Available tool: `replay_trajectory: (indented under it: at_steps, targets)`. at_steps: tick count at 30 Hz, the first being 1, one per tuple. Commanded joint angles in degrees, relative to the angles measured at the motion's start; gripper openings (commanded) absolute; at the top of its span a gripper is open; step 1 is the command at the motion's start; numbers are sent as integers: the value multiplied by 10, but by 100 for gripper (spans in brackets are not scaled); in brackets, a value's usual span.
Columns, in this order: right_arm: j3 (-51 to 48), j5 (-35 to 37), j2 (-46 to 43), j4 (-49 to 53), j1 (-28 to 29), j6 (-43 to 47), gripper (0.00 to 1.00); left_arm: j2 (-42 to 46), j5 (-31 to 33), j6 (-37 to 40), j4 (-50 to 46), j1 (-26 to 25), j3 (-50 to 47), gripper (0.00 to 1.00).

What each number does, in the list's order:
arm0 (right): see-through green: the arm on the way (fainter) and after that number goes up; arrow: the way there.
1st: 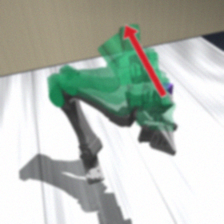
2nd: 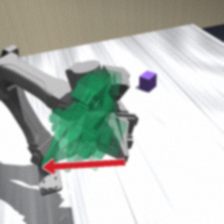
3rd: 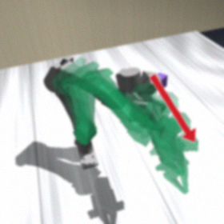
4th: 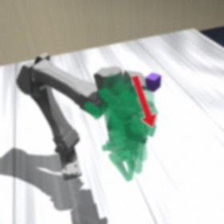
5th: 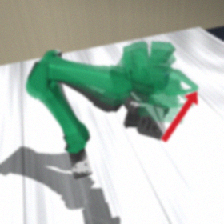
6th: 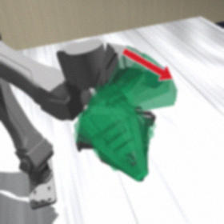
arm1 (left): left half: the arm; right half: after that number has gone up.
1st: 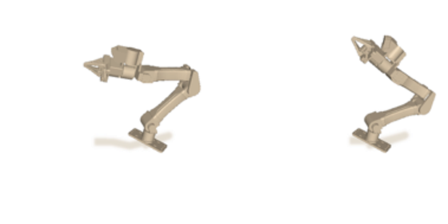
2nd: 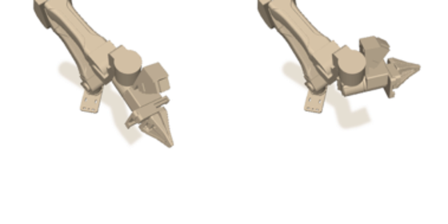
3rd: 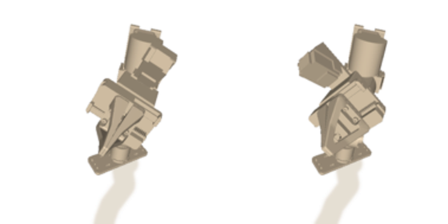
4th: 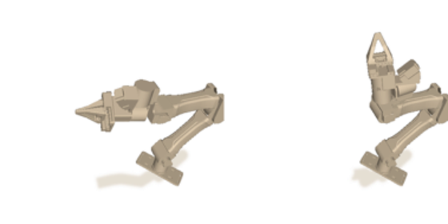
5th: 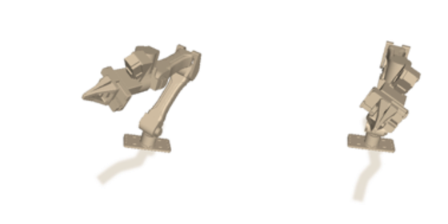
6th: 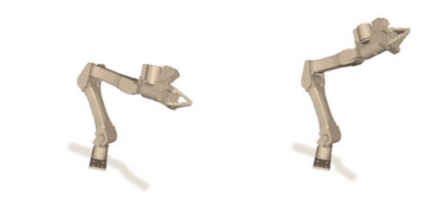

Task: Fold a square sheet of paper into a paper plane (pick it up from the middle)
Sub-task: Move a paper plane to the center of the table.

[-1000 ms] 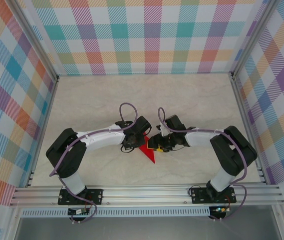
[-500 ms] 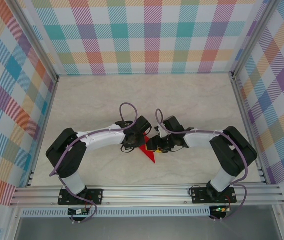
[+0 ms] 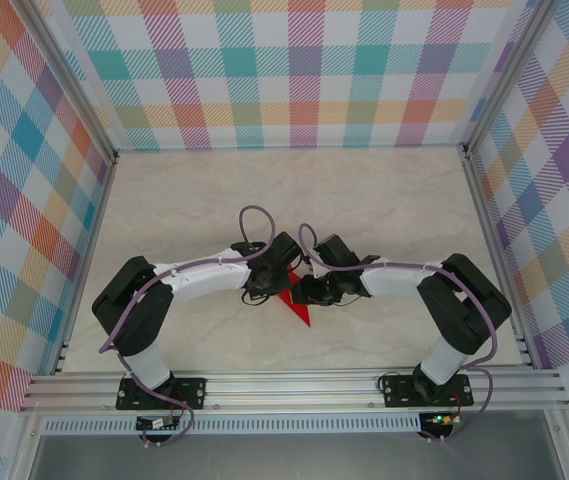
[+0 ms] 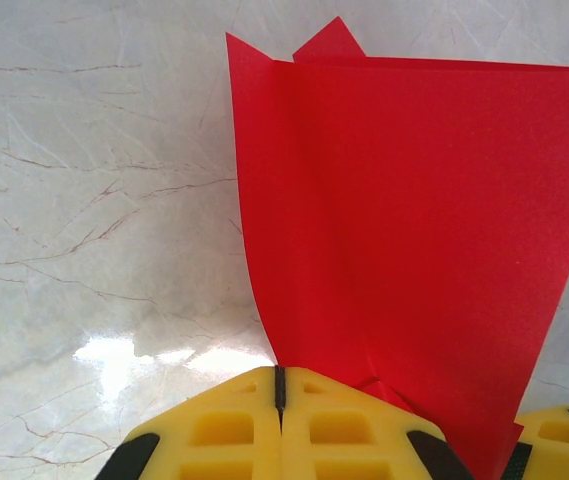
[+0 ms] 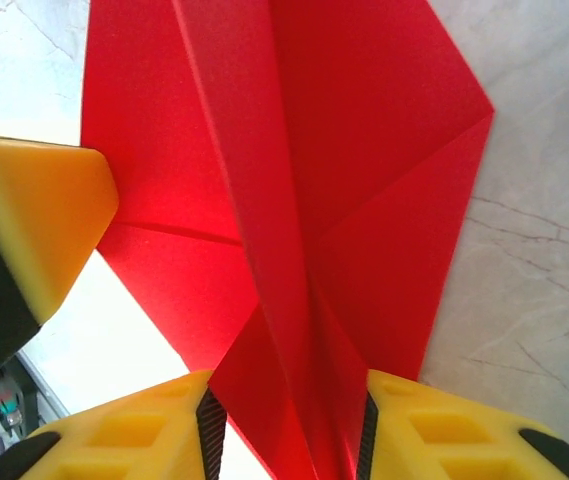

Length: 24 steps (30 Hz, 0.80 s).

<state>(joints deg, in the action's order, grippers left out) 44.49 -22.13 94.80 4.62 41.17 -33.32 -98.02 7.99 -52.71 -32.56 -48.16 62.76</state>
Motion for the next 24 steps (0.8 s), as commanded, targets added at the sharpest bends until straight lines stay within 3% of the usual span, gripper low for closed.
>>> replay_trajectory:
  at_steps: [1,11,18,24]
  targets:
    - [16,10,12,11,6,14,36,7,-5,6,7,6,-4,2]
    - [25,5,28,8,8,10,29,5,-10,7,9,6,-4,2]
    - [31,11,25,23,7,13,15,25,-28,12,33,6,-12,7]
    - [37,69,-24,76,8,10,8,75,-39,24,55,6,-25,24]
